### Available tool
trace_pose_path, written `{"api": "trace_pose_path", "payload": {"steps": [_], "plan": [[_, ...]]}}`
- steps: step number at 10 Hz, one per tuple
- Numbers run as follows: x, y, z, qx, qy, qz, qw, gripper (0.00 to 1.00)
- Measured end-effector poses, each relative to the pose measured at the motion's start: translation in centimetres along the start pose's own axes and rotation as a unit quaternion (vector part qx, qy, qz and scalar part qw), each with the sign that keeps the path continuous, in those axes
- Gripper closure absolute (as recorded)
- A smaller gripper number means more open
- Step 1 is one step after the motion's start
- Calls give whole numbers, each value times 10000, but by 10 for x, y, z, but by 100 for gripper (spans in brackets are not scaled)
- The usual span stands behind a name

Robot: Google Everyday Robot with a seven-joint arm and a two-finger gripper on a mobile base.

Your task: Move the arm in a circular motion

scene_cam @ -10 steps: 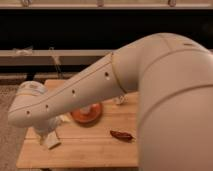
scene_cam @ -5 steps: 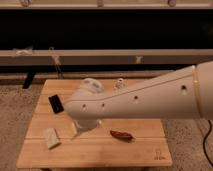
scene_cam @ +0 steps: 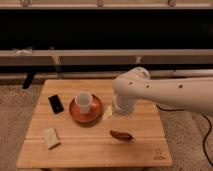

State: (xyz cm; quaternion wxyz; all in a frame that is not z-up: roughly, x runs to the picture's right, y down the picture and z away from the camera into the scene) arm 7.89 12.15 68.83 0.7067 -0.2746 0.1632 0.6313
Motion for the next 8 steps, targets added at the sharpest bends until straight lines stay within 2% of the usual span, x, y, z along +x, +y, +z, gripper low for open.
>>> {"api": "trace_pose_path", "payload": {"steps": [2,4,5,6,8], "plan": [[-38,-30,-6,76,-78,130,9999,20],[-90,-43,-14,203,-225,70,9995,20],[-116,-43,-17,289,-271,-17,9992,20],[-148,-33,-18,358,-324,-166,9987,20],[-184,-7,-17,445,-376,-444,9973,20]]}}
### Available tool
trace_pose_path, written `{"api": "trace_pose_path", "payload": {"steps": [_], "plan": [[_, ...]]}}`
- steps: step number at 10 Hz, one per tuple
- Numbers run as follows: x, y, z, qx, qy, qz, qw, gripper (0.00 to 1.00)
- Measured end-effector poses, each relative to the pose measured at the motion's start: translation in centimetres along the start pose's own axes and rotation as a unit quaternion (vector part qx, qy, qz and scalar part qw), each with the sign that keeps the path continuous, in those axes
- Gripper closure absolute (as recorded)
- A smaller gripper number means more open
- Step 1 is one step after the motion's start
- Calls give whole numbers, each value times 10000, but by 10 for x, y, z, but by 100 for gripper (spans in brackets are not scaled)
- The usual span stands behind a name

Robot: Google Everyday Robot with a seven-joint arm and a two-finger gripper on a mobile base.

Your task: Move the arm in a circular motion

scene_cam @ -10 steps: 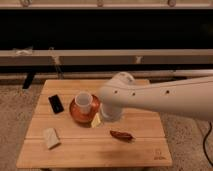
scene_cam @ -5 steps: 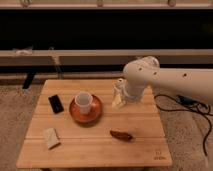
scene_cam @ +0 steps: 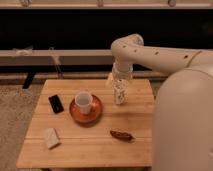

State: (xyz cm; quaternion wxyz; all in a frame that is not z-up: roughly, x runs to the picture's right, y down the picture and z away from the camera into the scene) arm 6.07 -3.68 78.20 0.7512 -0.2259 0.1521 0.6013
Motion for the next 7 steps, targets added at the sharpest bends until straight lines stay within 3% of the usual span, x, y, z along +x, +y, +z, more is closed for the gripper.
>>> {"api": "trace_pose_path", "payload": {"steps": [1,3,4,7], "plan": [[-26,25,1,54,-42,-308,9995,20],[-46,61,1,100,-92,-744,9971,20],[-52,88,2,101,-114,-1073,9941,20],[-39,146,-3,17,-175,-1748,9844,20]]}}
